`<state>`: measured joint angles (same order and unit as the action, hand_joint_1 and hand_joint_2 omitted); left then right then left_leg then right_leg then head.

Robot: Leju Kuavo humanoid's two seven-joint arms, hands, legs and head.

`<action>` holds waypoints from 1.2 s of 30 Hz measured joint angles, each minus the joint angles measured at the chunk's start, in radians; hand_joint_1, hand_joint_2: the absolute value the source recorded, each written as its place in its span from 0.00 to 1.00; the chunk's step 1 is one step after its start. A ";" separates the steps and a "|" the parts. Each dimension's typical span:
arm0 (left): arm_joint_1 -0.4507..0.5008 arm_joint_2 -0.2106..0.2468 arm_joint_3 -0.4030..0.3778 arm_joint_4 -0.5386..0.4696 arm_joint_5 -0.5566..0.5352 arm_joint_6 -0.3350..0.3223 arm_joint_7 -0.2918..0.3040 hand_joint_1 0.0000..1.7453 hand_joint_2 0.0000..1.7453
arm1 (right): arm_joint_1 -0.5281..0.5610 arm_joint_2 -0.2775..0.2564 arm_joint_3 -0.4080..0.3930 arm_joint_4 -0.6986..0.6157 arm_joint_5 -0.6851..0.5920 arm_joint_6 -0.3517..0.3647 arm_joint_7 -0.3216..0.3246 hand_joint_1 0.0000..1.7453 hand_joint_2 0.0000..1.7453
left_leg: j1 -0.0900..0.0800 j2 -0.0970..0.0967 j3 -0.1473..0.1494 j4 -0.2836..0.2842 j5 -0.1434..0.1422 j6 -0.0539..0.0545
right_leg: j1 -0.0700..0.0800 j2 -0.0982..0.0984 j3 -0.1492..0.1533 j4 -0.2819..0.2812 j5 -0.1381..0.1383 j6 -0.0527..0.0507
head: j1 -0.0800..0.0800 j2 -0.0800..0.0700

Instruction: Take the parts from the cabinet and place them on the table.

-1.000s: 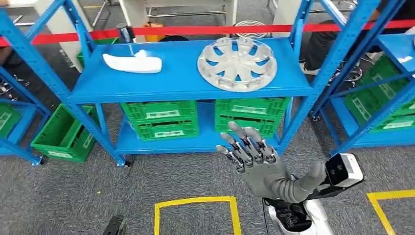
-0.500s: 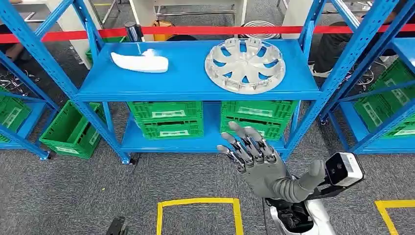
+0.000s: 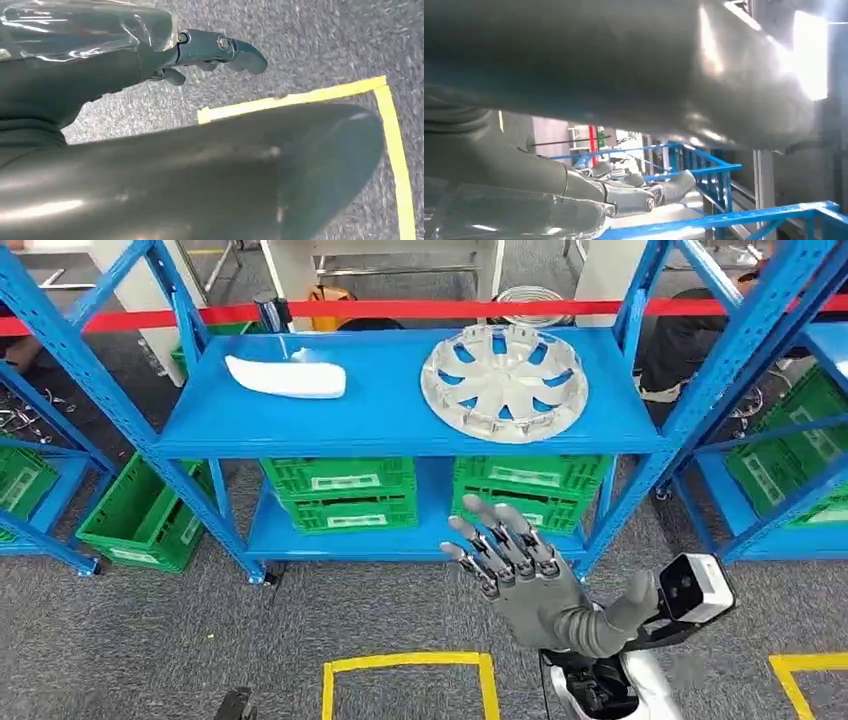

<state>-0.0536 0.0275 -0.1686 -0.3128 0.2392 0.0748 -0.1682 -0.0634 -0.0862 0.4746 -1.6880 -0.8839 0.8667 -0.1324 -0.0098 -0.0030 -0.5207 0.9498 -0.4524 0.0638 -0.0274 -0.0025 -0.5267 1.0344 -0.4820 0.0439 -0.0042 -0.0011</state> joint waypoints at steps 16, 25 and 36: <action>-0.008 -0.015 0.005 0.001 0.000 -0.004 -0.004 0.00 0.00 | 0.015 -0.031 0.014 -0.001 0.002 0.004 0.002 0.00 0.00 | 0.008 0.001 0.026 0.216 -0.046 -0.053 | -0.007 0.006 -0.069 -0.026 0.035 -0.049 | -0.002 0.000; 0.007 -0.013 0.008 0.005 -0.002 -0.004 -0.003 0.00 0.00 | 0.016 -0.032 0.017 -0.001 0.003 0.004 0.002 0.00 0.00 | 0.012 0.003 -0.187 0.100 0.031 -0.038 | -0.005 0.019 0.109 -0.052 -0.099 -0.048 | -0.002 0.000; -0.006 -0.013 0.009 0.005 -0.009 -0.007 -0.003 0.00 0.00 | 0.017 -0.042 0.021 -0.011 0.008 0.004 -0.005 0.00 0.00 | -0.006 -0.013 -0.107 0.058 0.050 0.002 | 0.015 0.015 -0.083 0.283 -0.230 -0.023 | 0.001 0.000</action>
<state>-0.0600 0.0145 -0.1598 -0.3082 0.2304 0.0679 -0.1717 -0.0466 -0.1278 0.4952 -1.6995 -0.8762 0.8709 -0.1373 -0.0155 -0.0165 -0.6276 1.0076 -0.4028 0.0653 -0.0121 0.0125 -0.6097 1.3178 -0.7124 0.0212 -0.0030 -0.0011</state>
